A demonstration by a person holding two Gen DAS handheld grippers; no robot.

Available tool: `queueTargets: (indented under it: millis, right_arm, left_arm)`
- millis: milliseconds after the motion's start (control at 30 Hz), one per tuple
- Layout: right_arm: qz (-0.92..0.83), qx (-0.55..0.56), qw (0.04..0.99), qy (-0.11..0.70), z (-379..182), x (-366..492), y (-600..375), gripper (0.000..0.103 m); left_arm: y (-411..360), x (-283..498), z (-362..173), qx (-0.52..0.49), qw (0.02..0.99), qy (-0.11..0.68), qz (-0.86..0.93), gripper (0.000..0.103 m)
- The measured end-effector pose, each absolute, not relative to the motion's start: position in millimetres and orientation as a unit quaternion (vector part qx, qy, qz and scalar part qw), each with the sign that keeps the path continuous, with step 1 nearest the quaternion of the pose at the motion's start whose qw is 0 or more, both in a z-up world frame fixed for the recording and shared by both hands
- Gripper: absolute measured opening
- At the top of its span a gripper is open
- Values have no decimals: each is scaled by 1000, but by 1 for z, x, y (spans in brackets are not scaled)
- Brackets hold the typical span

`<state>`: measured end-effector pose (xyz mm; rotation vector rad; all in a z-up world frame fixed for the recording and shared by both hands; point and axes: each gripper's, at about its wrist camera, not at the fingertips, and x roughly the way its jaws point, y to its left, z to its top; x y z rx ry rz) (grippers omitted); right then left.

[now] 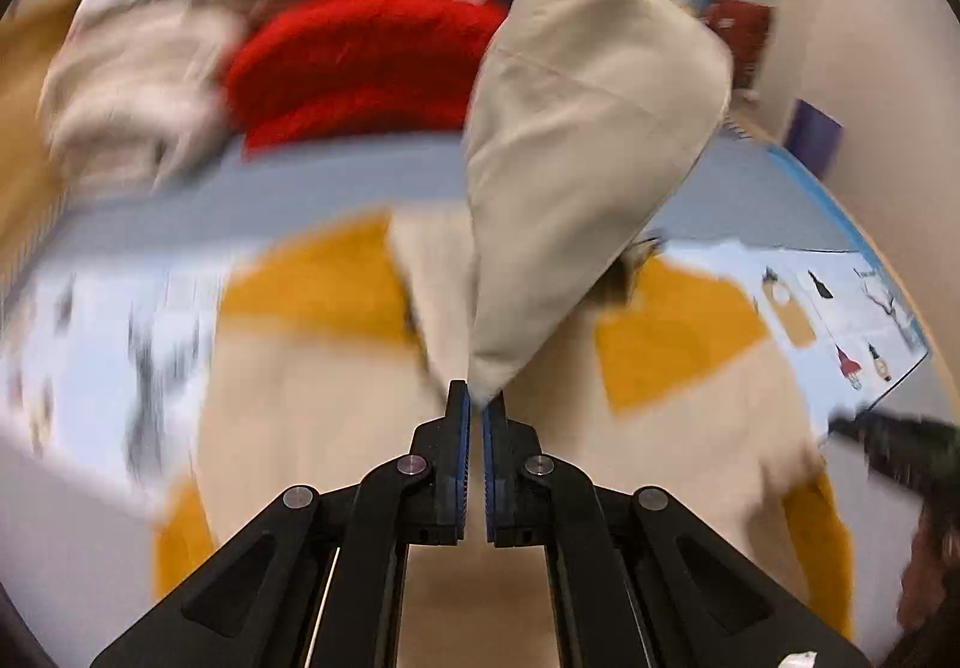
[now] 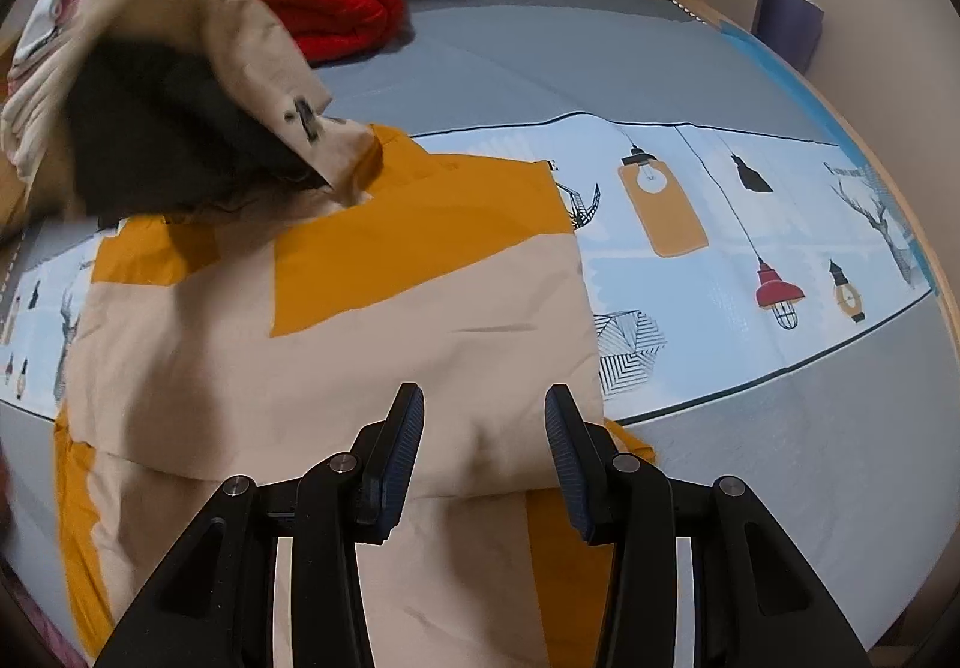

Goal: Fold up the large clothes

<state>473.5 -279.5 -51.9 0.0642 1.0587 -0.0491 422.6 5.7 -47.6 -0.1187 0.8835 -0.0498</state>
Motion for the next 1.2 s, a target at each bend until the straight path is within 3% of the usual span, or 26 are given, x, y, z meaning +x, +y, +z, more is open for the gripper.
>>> queueTargets:
  millis: [100,233,367,433,600,733,1200]
  right_arm:
    - [-21,36,868,495,-47,470,-278,44]
    - [-11,48,876,480,-42,467,-272,44]
    - [14,67,876,477,-44,468,-260,44]
    - [30,76,874,479,-46,471,-252,44]
    - [81,128,859,488,-57,479,-236,44]
    - [105,136,851,496,-68,486,-219,44]
    - [114,128,824,540,-112,510,-184,44]
  left_arm:
    - [21,399,-75,-100,875,474,-2,3]
    - [48,399,-88,-160,845,508,41,20]
    - [63,404,-78,-164,858,484,52,24]
    - [61,411,-80,-170,862,477,34,31]
    - [30,433,-103,-183,844,502,-51,32]
    - [-6,443,-154,-129,787,602,-53,31]
    - [47,453,-125,-191,794,577,-8,32]
